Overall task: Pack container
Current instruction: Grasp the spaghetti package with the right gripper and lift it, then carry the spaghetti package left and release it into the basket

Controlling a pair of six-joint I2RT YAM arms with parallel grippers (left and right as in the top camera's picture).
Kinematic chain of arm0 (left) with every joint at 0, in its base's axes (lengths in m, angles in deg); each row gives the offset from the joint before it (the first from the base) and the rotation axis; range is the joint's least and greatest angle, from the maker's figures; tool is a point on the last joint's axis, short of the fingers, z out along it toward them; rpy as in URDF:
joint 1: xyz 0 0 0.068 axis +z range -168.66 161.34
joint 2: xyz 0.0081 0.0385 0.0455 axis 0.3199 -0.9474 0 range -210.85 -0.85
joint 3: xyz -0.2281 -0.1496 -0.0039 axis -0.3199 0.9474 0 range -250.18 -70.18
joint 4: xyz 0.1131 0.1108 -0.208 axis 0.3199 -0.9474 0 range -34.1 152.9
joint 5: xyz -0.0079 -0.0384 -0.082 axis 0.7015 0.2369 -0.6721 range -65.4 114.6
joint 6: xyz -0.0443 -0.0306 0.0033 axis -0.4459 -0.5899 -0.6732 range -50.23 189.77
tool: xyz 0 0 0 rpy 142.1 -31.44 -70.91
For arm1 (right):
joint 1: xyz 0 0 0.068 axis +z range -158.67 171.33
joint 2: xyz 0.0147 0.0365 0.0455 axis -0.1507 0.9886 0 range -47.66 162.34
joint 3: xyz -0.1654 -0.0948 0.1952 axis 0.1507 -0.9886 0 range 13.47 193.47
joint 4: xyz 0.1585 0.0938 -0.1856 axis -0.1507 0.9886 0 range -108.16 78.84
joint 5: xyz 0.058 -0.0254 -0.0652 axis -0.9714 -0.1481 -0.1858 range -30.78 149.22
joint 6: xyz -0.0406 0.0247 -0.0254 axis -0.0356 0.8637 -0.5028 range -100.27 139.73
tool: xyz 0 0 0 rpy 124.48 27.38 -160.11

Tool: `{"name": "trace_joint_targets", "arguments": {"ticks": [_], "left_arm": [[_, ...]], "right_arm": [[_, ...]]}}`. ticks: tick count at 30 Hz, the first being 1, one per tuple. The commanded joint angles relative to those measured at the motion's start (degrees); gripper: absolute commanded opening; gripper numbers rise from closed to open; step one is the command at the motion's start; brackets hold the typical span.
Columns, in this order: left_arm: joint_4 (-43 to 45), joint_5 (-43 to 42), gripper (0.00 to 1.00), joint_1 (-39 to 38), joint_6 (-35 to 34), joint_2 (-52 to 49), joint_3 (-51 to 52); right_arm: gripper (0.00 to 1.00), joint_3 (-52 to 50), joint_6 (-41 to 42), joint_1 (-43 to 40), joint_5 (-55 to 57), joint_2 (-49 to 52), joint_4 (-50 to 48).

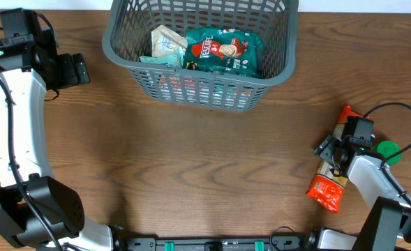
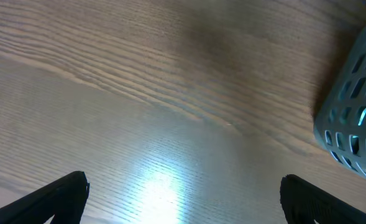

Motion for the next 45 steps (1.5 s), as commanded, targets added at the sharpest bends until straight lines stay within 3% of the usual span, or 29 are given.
{"name": "trace_joint_targets", "arguments": {"ticks": [1,2,5,6,7,14,19,22,31,35,45], "left_arm": [[-0.1,-0.2,0.99,-0.1,0.9,0.0,0.1],[-0.1,-0.2,0.99,-0.1,0.9,0.0,0.1],[-0.1,-0.2,0.99,-0.1,0.9,0.0,0.1],[-0.1,-0.2,0.99,-0.1,0.9,0.0,0.1],[-0.1,-0.2,0.98,-0.1,0.9,0.0,0.1],[-0.2,-0.2,0.99,-0.1,0.9,0.0,0.1],[-0.2,-0.2,0.98,-0.1,0.9,0.0,0.1],[-0.2,-0.2,0.99,-0.1,0.9,0.0,0.1],[-0.1,-0.2,0.98,-0.1,0.9,0.0,0.1],[-0.1,-0.2,0.99,-0.1,0.9,0.0,0.1],[-0.1,-0.2,0.99,-0.1,0.9,0.0,0.1]], "right_arm": [[0.62,-1.8,-0.5,-0.7,0.0,2.7,0.3],[0.46,-1.8,-0.5,-0.7,-0.1,2.8,0.3],[0.13,-1.8,-0.5,-0.7,0.0,2.8,0.1],[0.04,-1.8,-0.5,-0.7,0.0,2.8,0.1],[0.01,-1.8,-0.5,-0.7,0.0,2.8,0.0],[0.01,0.3,-0.6,-0.6,-1.9,1.2,-1.7],[0.02,10.0,-8.4,-0.4,-20.5,-2.9,0.2],[0.01,18.4,-10.7,-0.1,-25.7,-3.9,3.0],[0.01,49.3,-20.4,3.3,-25.1,-3.7,23.1],[0.01,61.4,-25.4,5.2,-31.2,-2.3,28.0],[0.01,91.2,-36.9,18.1,-33.0,11.8,33.6]]}}
